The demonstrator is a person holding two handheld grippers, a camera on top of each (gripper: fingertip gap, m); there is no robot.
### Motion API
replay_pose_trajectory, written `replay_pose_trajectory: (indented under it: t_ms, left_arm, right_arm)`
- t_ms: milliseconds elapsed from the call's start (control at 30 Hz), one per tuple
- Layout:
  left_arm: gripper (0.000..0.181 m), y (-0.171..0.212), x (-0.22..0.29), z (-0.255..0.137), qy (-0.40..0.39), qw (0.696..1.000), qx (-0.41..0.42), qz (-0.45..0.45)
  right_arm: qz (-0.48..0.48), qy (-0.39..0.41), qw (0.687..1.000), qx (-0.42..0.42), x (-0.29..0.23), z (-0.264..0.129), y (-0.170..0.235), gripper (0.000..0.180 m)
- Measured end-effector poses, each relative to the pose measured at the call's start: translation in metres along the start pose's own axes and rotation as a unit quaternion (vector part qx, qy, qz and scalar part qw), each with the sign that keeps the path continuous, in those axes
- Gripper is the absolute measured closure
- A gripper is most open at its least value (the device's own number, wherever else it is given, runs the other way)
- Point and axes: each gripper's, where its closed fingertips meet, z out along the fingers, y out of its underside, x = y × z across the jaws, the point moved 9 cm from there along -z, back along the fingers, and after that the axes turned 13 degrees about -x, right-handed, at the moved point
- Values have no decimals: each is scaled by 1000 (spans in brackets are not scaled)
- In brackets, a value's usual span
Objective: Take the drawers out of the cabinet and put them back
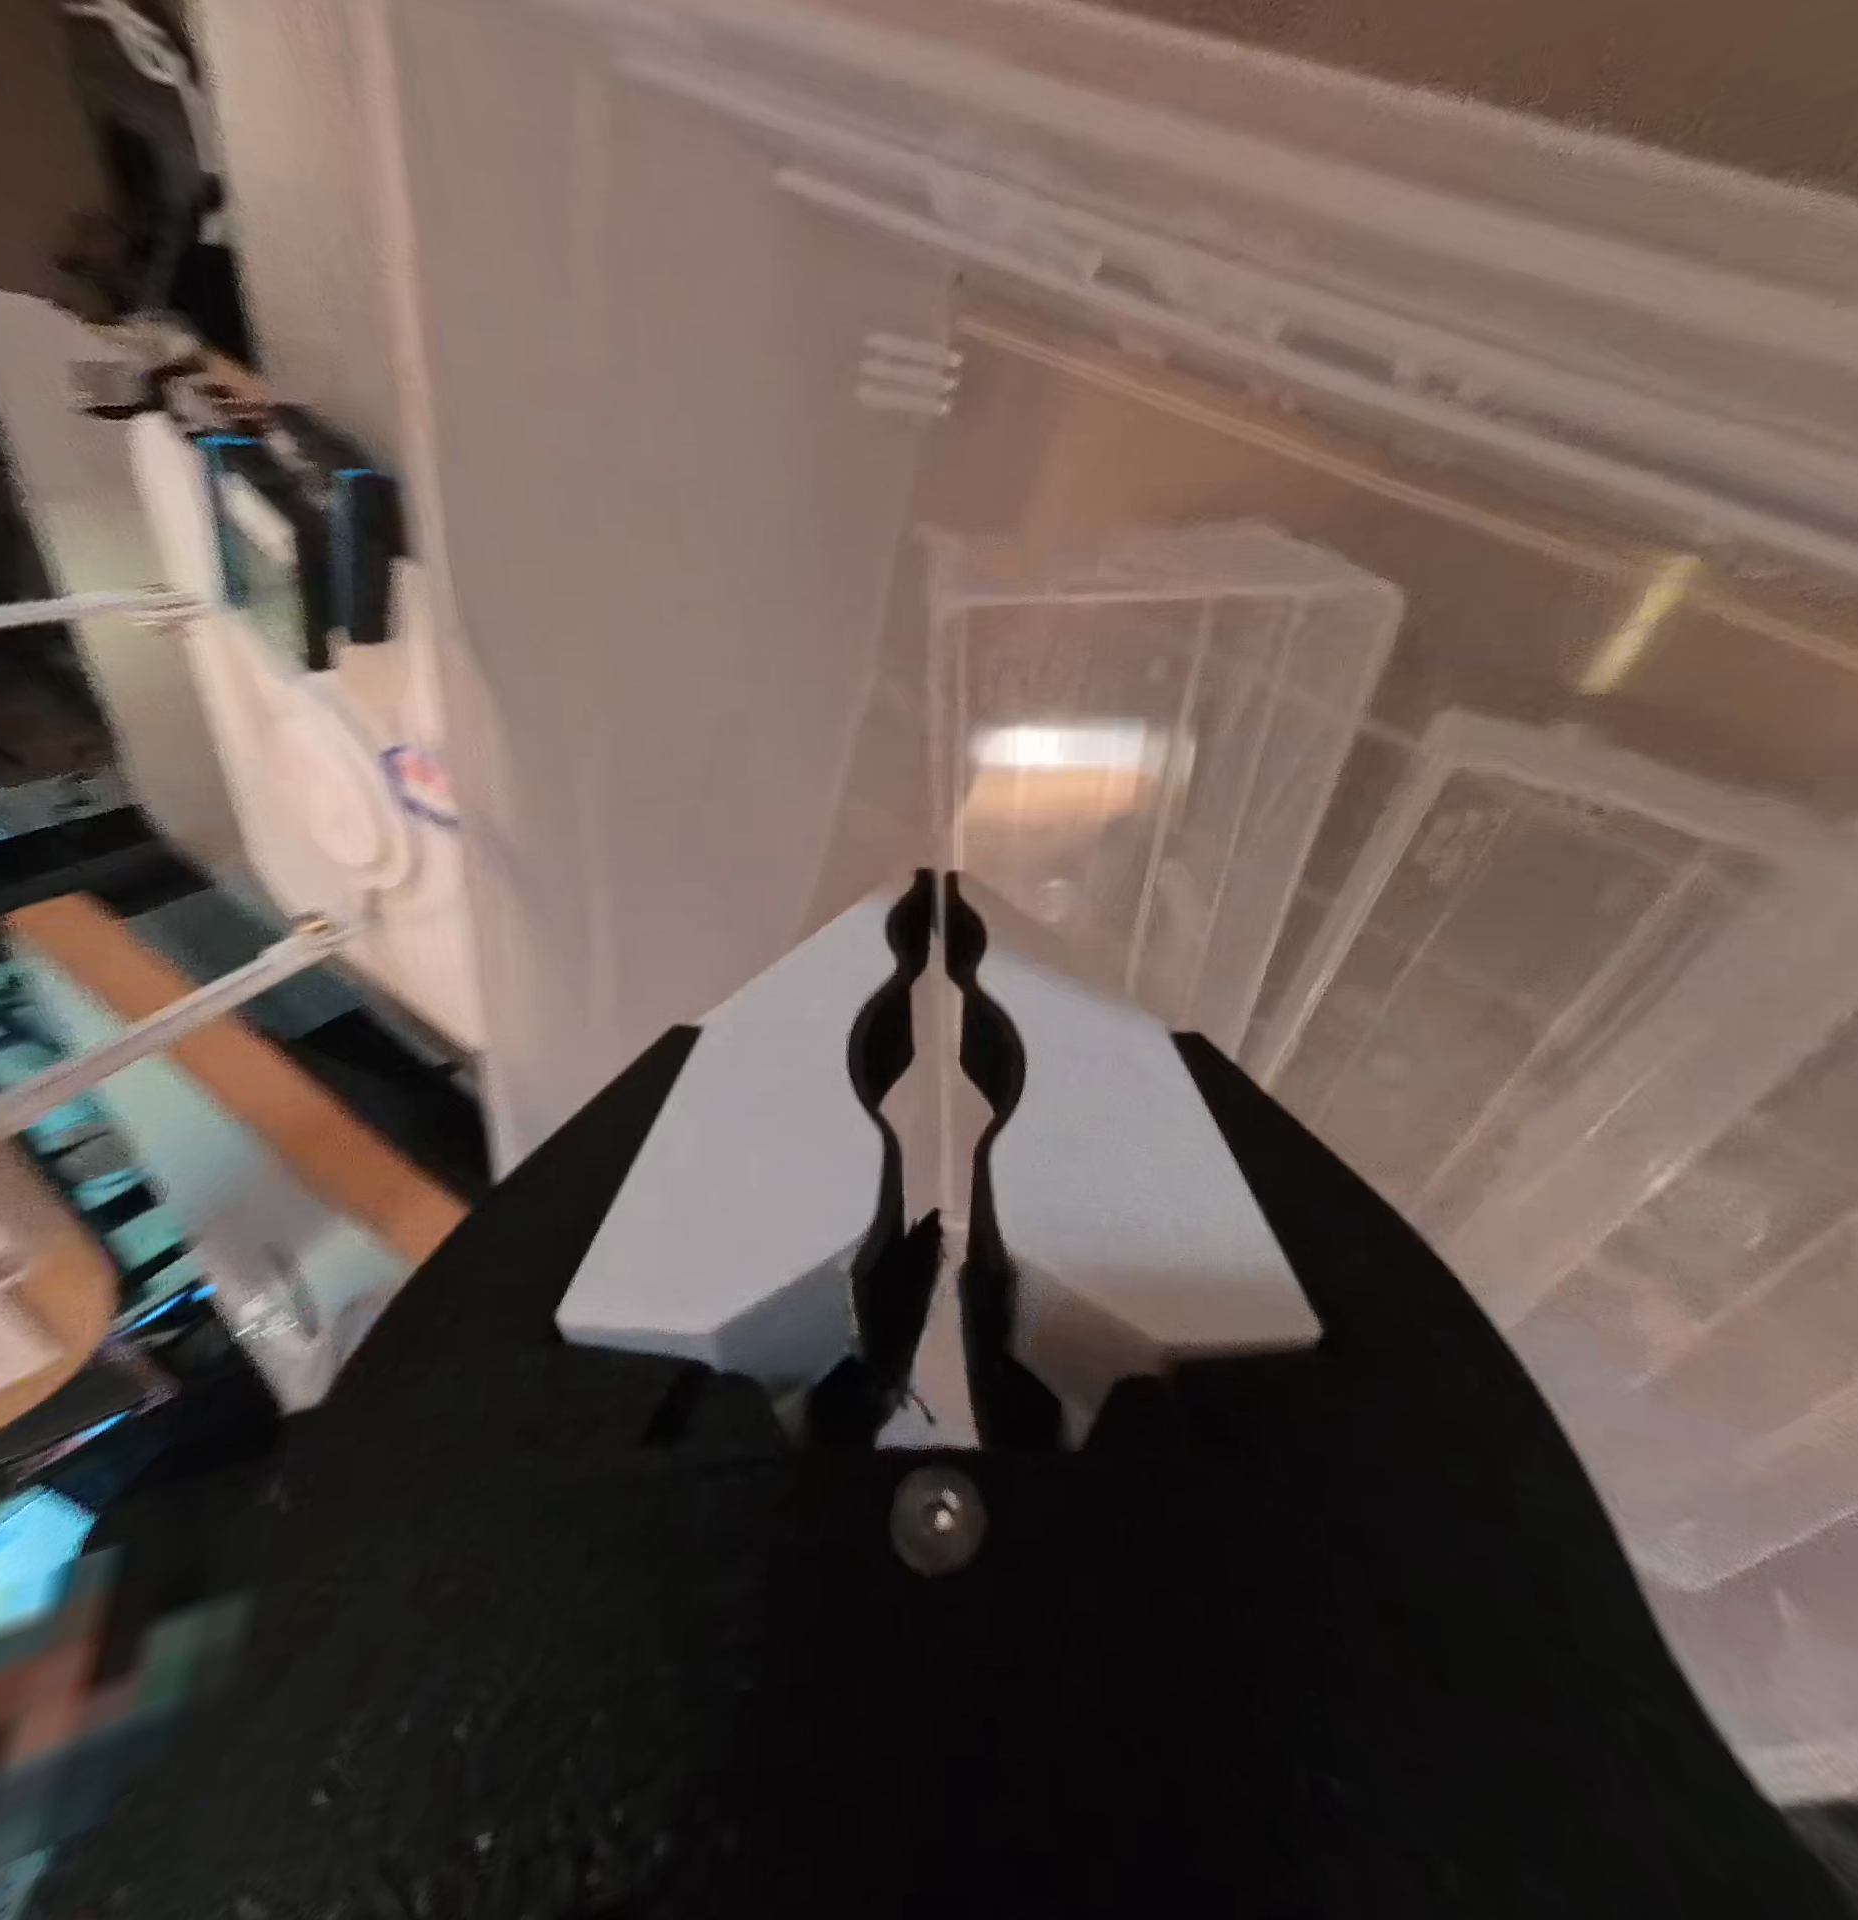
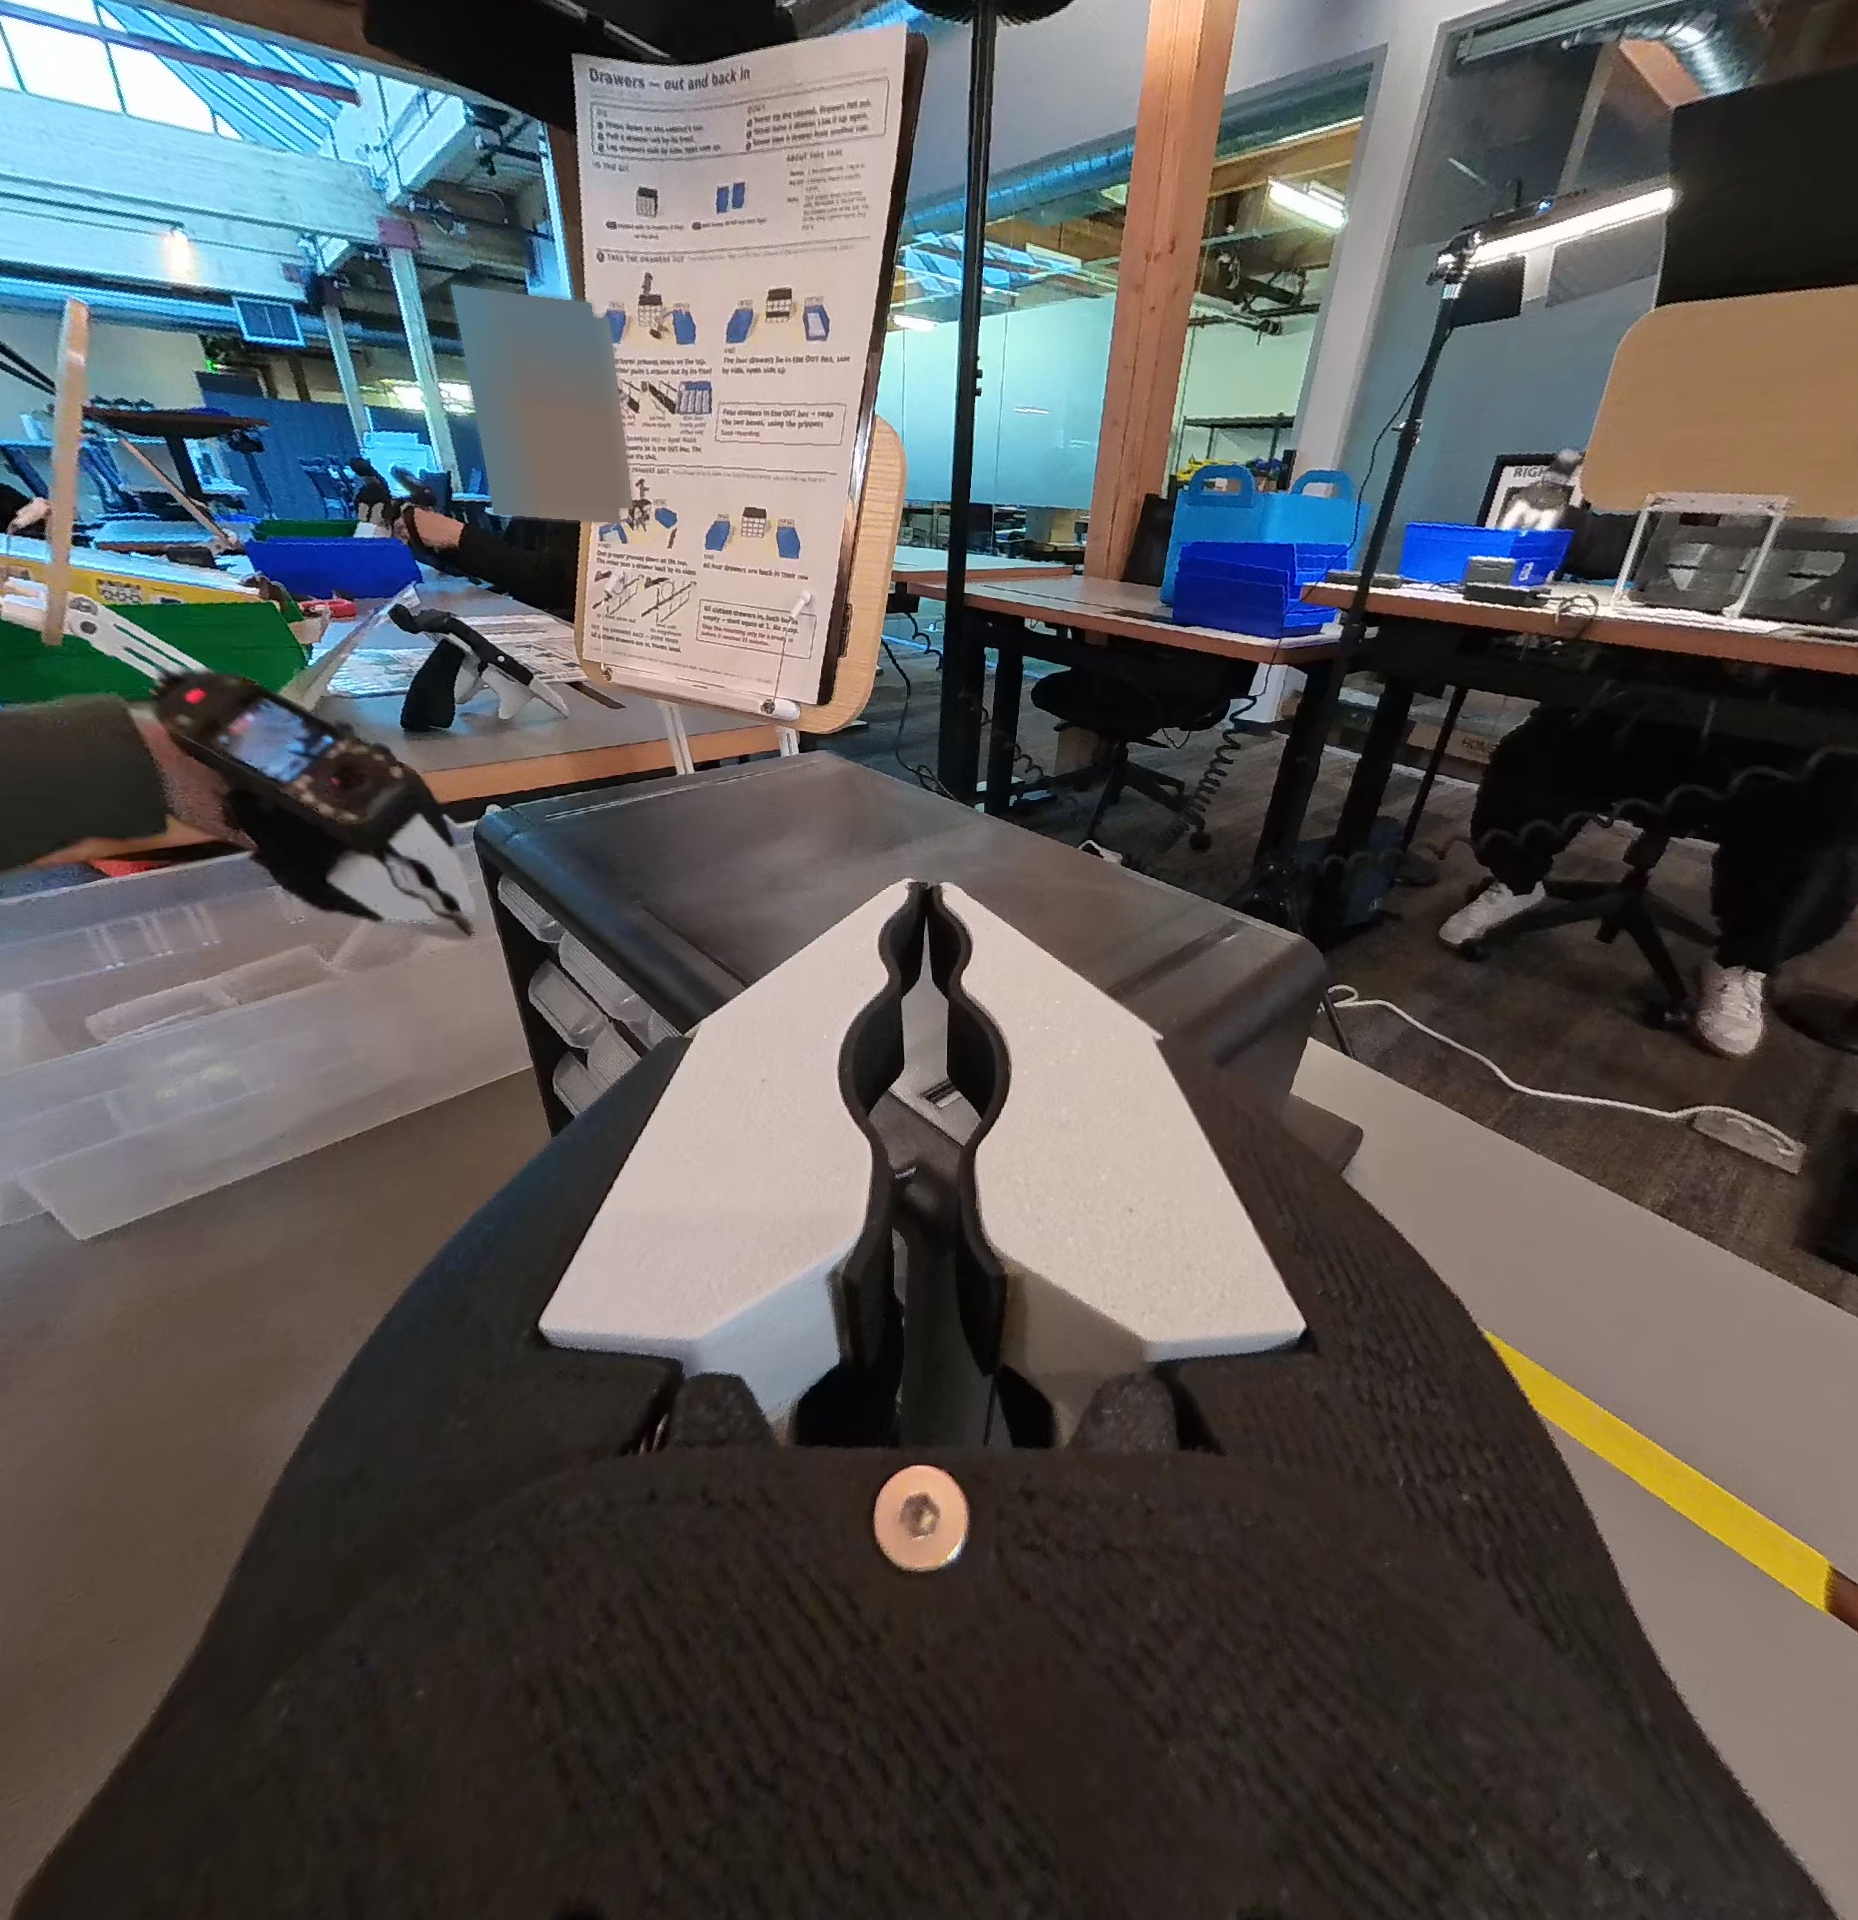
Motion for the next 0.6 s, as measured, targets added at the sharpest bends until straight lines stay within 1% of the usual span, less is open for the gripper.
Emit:
replay_pose_trajectory:
  t_ms: [67, 133, 167, 233, 300, 367, 467, 533, 600]
  left_arm:
    - [181, 8, -7, -23, -48, 999, -6, 8]
    - [181, 14, -15, -54, -124, 992, -7, 18]
    - [181, 13, -18, -71, -148, 989, 1, 16]
    - [181, 4, -19, -107, -186, 982, 33, 24]
    - [181, -14, -10, -140, -202, 975, 75, 48]
    - [181, -41, 7, -166, -198, 969, 120, 85]
    - [181, -83, 35, -186, -176, 967, 129, 130]
    - [181, -109, 58, -188, -121, 968, 150, 163]
    - [181, -133, 86, -184, -43, 964, 174, 195]
  right_arm:
    - [-1, -1, 1000, 0, -1, 0, 0, 180]
    - [-4, 0, 1000, 2, -2, -1, -2, 180]
    - [-6, 1, 1000, 3, -3, -1, -2, 180]
    - [-8, 2, 1000, 3, -4, -1, -3, 180]
    - [-10, 3, 1000, 2, -4, -1, -3, 180]
    - [-11, 3, 1000, 1, -5, -1, -4, 180]
    - [-14, 3, 1000, 2, -6, -1, -5, 180]
    - [-15, 2, 1000, 3, -7, -1, -6, 180]
    - [-16, 1, 1000, 3, -8, -1, -6, 180]
